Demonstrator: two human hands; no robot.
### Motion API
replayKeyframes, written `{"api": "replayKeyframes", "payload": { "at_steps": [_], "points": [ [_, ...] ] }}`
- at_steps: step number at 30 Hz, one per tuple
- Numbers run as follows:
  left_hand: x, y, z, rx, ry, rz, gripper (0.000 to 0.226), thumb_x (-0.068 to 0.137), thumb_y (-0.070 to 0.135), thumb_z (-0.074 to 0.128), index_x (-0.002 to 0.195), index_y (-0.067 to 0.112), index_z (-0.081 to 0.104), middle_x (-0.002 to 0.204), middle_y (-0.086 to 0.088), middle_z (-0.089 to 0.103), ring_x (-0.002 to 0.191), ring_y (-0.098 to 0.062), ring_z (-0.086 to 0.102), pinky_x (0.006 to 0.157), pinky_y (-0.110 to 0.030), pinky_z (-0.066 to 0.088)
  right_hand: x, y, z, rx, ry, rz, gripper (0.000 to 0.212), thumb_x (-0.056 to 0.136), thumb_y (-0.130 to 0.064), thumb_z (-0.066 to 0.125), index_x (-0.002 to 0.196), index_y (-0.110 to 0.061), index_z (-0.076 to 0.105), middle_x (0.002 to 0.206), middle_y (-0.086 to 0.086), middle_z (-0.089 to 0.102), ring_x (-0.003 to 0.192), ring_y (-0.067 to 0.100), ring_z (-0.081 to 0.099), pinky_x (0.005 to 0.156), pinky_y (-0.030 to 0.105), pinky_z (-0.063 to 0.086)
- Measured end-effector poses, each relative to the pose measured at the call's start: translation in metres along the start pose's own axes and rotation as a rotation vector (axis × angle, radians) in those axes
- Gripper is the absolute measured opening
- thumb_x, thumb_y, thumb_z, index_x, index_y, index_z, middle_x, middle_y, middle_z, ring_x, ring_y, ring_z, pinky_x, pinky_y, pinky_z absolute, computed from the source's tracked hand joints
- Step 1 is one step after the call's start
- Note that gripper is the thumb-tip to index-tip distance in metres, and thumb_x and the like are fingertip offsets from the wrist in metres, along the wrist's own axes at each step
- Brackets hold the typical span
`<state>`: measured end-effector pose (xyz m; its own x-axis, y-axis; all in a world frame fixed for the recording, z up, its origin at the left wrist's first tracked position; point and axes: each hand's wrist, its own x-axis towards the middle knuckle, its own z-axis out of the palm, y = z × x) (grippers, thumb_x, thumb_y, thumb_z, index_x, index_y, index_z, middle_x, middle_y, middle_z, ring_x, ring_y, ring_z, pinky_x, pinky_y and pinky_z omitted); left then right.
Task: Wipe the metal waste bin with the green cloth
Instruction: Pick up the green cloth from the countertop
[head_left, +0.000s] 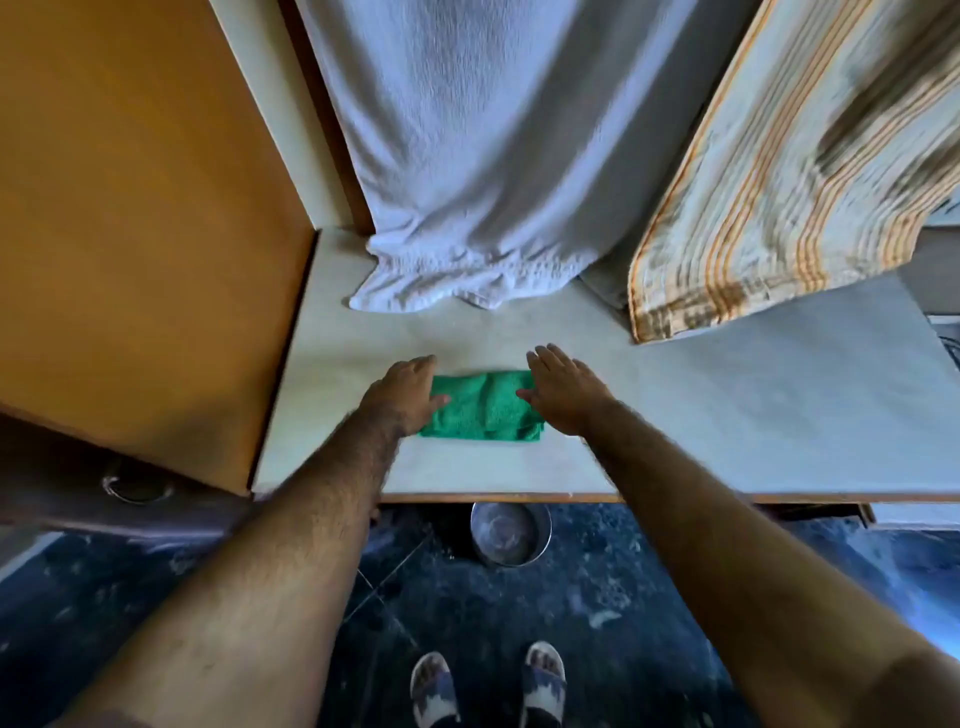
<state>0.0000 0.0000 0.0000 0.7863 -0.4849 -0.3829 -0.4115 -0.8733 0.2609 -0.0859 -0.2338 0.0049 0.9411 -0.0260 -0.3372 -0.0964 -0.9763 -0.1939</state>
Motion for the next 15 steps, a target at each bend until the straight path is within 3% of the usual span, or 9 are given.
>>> {"api": "replayKeyframes", "payload": {
  "at_steps": [3,7,9,12,15],
  "points": [
    [0.008,-0.001,0.013,-0.006,0.027,-0.026,0.068,0.098,0.032,0.054,0.155,0.012,0.025,0.161,-0.011,0.035,0.145,-0.031,0.034,0.114,-0.047,0.038,0.013,-0.002,0.016,0.054,-0.009,0.021,0.06,0.105,-0.031,0.038,0.155,-0.003,0.019,0.165,0.018,0.02,0.153,0.031,0.014,0.122,0.049,0.023],
    [0.013,0.001,0.03,-0.029,0.052,-0.071,0.074,0.092,0.023,0.064,0.154,0.013,0.025,0.152,-0.015,0.04,0.138,-0.032,0.04,0.106,-0.047,0.045,0.024,-0.007,0.034,0.11,-0.008,0.041,0.062,0.098,-0.019,0.054,0.152,-0.003,0.027,0.154,0.016,0.036,0.142,0.033,0.034,0.114,0.05,0.037],
    [0.018,-0.001,0.033,-0.051,0.095,-0.084,0.07,0.088,0.022,0.07,0.147,0.011,0.036,0.141,-0.017,0.046,0.13,-0.033,0.045,0.103,-0.045,0.047,0.027,-0.008,0.039,0.122,0.031,0.069,0.06,0.095,-0.019,0.059,0.148,-0.006,0.034,0.146,0.015,0.042,0.133,0.033,0.041,0.106,0.052,0.044],
    [0.023,-0.005,0.031,-0.143,0.109,-0.1,0.05,0.08,0.023,0.078,0.125,0.01,0.061,0.124,-0.015,0.052,0.114,-0.03,0.054,0.096,-0.036,0.047,0.029,-0.007,0.04,0.193,0.09,0.158,0.043,0.093,-0.025,0.063,0.13,-0.007,0.052,0.13,0.016,0.05,0.124,0.034,0.046,0.097,0.05,0.049],
    [0.02,-0.009,0.025,-0.363,0.067,-0.156,0.041,0.073,0.021,0.081,0.11,0.013,0.065,0.11,-0.01,0.062,0.093,-0.021,0.056,0.076,-0.026,0.043,0.025,-0.005,0.031,0.269,0.081,0.205,0.03,0.086,-0.023,0.067,0.108,-0.003,0.063,0.116,0.02,0.056,0.114,0.036,0.052,0.086,0.04,0.049]
  ]
}}
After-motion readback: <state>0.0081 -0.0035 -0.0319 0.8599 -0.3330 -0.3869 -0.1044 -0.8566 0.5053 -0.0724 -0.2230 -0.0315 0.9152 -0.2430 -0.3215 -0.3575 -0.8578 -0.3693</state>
